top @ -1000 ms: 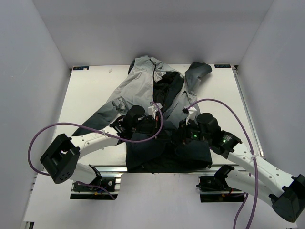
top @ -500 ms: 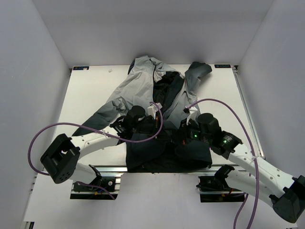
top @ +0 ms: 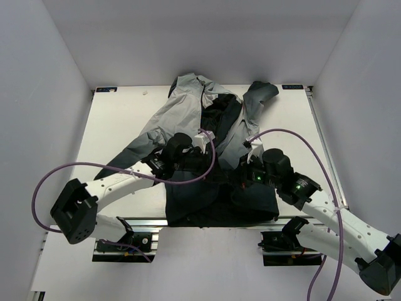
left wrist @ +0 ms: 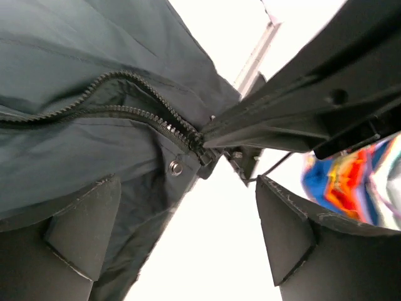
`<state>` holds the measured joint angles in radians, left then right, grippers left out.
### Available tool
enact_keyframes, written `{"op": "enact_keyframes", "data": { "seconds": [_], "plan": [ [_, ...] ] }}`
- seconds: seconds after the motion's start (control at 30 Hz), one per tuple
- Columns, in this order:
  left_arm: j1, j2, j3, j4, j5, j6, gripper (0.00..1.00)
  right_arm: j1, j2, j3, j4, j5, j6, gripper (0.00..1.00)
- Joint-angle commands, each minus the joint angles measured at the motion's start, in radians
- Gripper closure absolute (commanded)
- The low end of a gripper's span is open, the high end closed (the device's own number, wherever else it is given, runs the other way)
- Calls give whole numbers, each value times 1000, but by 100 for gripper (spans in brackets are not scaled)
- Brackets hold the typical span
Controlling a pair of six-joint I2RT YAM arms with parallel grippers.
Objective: Zip up the jacket
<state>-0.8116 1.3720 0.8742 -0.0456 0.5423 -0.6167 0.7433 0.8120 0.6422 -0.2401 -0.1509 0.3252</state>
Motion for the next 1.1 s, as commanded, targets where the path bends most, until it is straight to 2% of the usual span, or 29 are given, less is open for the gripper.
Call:
{"op": "enact_keyframes", "data": {
  "seconds": [0.0,0.13,0.23,0.37,0.47,0.6,0.67,0.77,0.87,1.07],
  "plan": [
    [-3,-99,75,-161,-99,161,2,-4,15,76,2,28,-8,100],
    [-17,-200,91,-211,-168,311,2,-2,38,112,-2,19,9,100],
    [-88,-228,94,-229,-284,464,2,-4,61,152,-8,10,37,100],
    [-184,-217,83,-214,-440,604,2,-4,107,235,-40,13,49,100],
    [-222,-171,109,-218,-496,673,2,-7,136,269,-70,1,60,100],
    [-262,-166,102,-188,-600,716,13,-10,154,297,-82,10,87,100],
    [-270,-178,82,-146,-649,709,27,-13,164,298,-70,2,100,100],
    [-296,-198,40,-73,-748,695,38,-13,171,298,-47,-45,115,100],
    [-323,-194,14,-27,-788,721,44,-13,179,310,-50,-47,121,100],
    [-366,-142,42,-51,-808,756,46,-13,197,329,-51,-10,152,100]
  ]
}}
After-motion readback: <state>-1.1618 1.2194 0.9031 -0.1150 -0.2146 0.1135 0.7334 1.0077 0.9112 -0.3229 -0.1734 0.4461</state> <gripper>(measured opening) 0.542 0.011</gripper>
